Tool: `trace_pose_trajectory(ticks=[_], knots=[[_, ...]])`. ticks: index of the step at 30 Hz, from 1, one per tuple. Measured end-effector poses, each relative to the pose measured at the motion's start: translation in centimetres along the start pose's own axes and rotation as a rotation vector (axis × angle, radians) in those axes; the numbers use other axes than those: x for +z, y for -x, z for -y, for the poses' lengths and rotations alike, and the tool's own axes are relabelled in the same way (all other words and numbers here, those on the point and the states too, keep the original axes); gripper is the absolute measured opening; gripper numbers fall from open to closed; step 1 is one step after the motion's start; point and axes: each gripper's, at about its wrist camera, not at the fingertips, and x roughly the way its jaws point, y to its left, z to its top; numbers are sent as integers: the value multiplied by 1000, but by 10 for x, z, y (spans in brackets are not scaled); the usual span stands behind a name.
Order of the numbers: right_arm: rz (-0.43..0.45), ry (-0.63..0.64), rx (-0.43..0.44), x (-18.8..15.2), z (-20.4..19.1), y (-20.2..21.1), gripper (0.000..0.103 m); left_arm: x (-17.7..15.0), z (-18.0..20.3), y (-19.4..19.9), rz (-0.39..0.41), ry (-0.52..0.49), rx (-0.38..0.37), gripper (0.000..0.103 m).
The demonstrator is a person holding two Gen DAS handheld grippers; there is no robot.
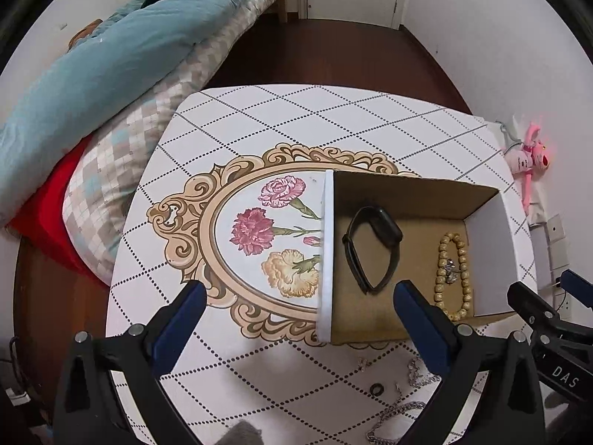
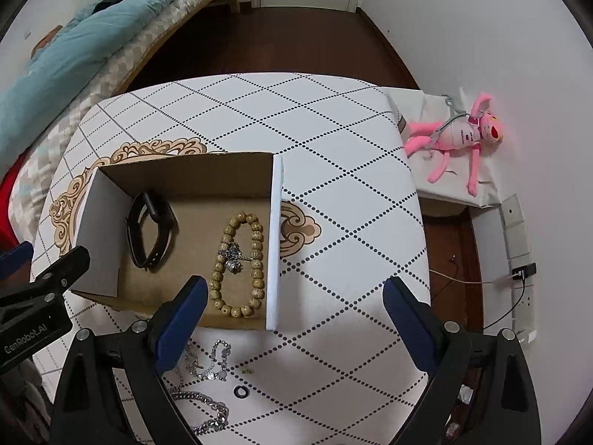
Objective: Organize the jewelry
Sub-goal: 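Grasp the silver chain bracelet with the left tool while the right grasps a silver pendant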
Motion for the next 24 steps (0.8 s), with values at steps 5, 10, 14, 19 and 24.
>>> trace_pose_trajectory(ticks=[5, 10, 14, 19, 24], knots=[[48, -6, -15, -5, 1, 22, 97, -5, 2, 24, 47, -10, 2, 103], [107, -23, -26, -14, 4, 50, 97, -10, 4, 53, 104, -18, 4, 103], [162, -41, -25, -21, 9, 76, 97, -16, 5, 74, 133, -22, -6, 103], [218, -58, -19, -32, 14, 105, 97, -24, 5, 94, 160, -22, -24, 103], [266, -70, -10, -40, 17, 132, 97, -29, 5, 112, 170, -14, -44, 103]])
